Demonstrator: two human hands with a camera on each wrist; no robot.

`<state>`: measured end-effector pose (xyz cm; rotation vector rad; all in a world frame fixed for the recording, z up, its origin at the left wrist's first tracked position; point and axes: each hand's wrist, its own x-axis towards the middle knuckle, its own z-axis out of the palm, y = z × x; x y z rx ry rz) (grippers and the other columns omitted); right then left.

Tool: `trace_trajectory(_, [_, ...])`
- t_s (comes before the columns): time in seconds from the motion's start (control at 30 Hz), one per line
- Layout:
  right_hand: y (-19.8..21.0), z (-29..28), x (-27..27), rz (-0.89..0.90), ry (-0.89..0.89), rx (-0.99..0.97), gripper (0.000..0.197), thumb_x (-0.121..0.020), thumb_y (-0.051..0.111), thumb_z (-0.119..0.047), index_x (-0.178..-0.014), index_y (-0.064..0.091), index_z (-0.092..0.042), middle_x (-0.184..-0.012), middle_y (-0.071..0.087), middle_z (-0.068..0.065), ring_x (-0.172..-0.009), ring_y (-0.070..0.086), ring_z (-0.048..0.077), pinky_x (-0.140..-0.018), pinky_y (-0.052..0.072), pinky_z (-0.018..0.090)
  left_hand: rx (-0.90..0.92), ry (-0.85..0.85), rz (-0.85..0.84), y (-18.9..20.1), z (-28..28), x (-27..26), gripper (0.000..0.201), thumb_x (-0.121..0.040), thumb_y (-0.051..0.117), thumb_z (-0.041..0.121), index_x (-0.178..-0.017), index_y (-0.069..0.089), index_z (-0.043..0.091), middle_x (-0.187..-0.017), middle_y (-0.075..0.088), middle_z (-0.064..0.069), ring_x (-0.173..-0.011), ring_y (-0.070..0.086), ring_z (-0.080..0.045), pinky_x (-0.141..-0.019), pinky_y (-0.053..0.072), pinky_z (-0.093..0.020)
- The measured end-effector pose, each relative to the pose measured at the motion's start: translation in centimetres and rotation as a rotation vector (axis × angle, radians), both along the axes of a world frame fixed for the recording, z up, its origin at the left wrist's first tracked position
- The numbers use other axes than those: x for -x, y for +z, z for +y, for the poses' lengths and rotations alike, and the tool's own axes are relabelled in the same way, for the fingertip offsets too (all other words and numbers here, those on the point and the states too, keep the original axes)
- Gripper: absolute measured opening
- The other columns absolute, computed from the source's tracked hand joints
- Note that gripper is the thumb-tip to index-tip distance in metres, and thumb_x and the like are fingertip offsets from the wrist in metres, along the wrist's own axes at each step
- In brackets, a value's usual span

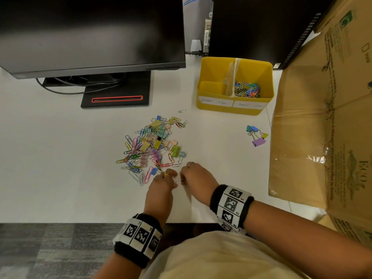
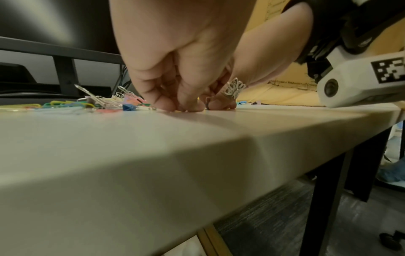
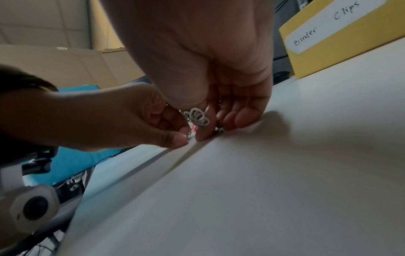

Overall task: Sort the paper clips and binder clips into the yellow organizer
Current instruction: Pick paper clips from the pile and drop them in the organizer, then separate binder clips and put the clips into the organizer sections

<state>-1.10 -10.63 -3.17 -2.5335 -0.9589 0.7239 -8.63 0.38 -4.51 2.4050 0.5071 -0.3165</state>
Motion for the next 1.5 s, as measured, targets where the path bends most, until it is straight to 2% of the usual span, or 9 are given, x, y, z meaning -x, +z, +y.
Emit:
trace_trajectory(0.13, [0.3, -0.6, -0.3, -0.125, 0.165, 0.156, 0.036, -0.076, 0.039, 0.018, -0.108, 0.049, 0.003, -0.112, 0.051, 0.026, -0.103, 0.049, 0.038, -0.080, 0.044, 0.043, 0.047, 0.083, 0.061, 0.2, 0.2, -0.8, 0.022, -0.090, 0.050, 0.001, -0.108, 0.061, 0.006, -0.112, 0.065, -0.013, -0.101, 0.059, -0.022, -0.085, 0.040, -0.019])
trace_trajectory(0.27, [0.9, -2.8, -1.2, -0.216, 0.298, 0.235, 0.028, -0.052, 0.051, 0.015, -0.073, 0.058, -0.002, -0.068, 0.063, 0.014, -0.062, 0.062, 0.026, -0.057, 0.048, 0.025, 0.044, 0.010, -0.009, 2.2, -0.1, -2.0, 0.023, -0.089, 0.049, -0.002, -0.102, 0.066, 0.006, -0.101, 0.069, -0.007, -0.086, 0.056, -0.007, -0.071, 0.037, -0.006])
trace_trajectory(0.43, [2.3, -7.1, -6.1, 0.096, -0.209, -0.010, 0.023, -0.080, 0.040, 0.011, -0.094, 0.050, -0.003, -0.091, 0.055, 0.013, -0.081, 0.045, 0.020, -0.063, 0.032, 0.020, 0.230, -0.077, -0.131, 6.3, -2.7, -9.4, 0.017, -0.085, 0.055, -0.003, -0.090, 0.069, 0.003, -0.082, 0.069, -0.008, -0.061, 0.054, -0.002, -0.058, 0.043, -0.003])
trace_trajectory(0.6, [6.8, -10.3, -15.8, -0.232, -0.743, -0.396, 0.007, -0.088, 0.052, -0.003, -0.085, 0.058, -0.005, -0.083, 0.063, 0.019, -0.077, 0.055, 0.024, -0.072, 0.048, 0.035, 0.287, -0.121, -0.361, 10.8, -7.8, -20.4, 0.018, -0.087, 0.059, 0.010, -0.097, 0.070, -0.001, -0.095, 0.072, -0.019, -0.086, 0.065, -0.027, -0.074, 0.045, -0.025])
trace_trajectory(0.8, [8.1, -11.0, -21.6, -0.311, -0.647, -0.065, 0.013, -0.082, 0.056, -0.002, -0.088, 0.068, -0.001, -0.093, 0.071, 0.022, -0.086, 0.062, 0.033, -0.070, 0.044, 0.029, 0.060, -0.289, -0.170, 11.1, -11.3, -27.6, 0.019, -0.091, 0.053, 0.009, -0.075, 0.058, 0.000, -0.091, 0.063, -0.022, -0.101, 0.059, -0.037, -0.082, 0.046, -0.039])
trace_trajectory(0.97, [6.6, -11.0, -21.4, -0.170, -0.662, -0.232, 0.026, -0.084, 0.056, 0.001, -0.110, 0.061, -0.002, -0.101, 0.066, 0.022, -0.086, 0.064, 0.027, -0.082, 0.050, 0.030, 0.141, -0.208, -0.410, 10.4, -7.7, -23.5, 0.038, -0.092, 0.052, 0.015, -0.130, 0.049, 0.013, -0.134, 0.051, -0.009, -0.121, 0.048, -0.022, -0.101, 0.038, -0.028])
trace_trajectory(1.17, [6.7, -8.8, -17.2, -0.369, -0.514, -0.505, 0.019, -0.082, 0.066, -0.016, -0.098, 0.066, -0.006, -0.092, 0.066, 0.015, -0.080, 0.058, 0.022, -0.077, 0.049, 0.035, -0.193, 0.099, -0.225, 5.6, 4.6, -10.6, 0.028, -0.086, 0.061, 0.012, -0.114, 0.065, 0.016, -0.134, 0.052, -0.013, -0.122, 0.042, -0.035, -0.104, 0.036, -0.042])
trace_trajectory(1.4, [1.3, -0.1, -8.7, 0.084, 0.091, -0.208, 0.026, -0.091, 0.047, -0.008, -0.115, 0.059, -0.006, -0.114, 0.054, 0.017, -0.109, 0.049, 0.029, -0.090, 0.043, 0.035, -0.250, -0.100, 0.011, 0.6, 8.2, -3.2, 0.049, -0.087, 0.056, 0.027, -0.134, 0.042, 0.027, -0.147, 0.036, -0.009, -0.138, 0.029, -0.035, -0.109, 0.033, -0.055])
trace_trajectory(1.5, [0.2, 1.3, -8.0, 0.064, 0.110, -0.158, 0.030, -0.091, 0.047, -0.007, -0.119, 0.057, -0.007, -0.115, 0.052, 0.019, -0.109, 0.048, 0.032, -0.088, 0.047, 0.041, -0.241, -0.101, 0.038, 0.2, 6.6, -3.3, 0.036, -0.068, 0.079, 0.003, -0.101, 0.070, 0.013, -0.128, 0.058, -0.019, -0.125, 0.045, -0.046, -0.092, 0.047, -0.061])
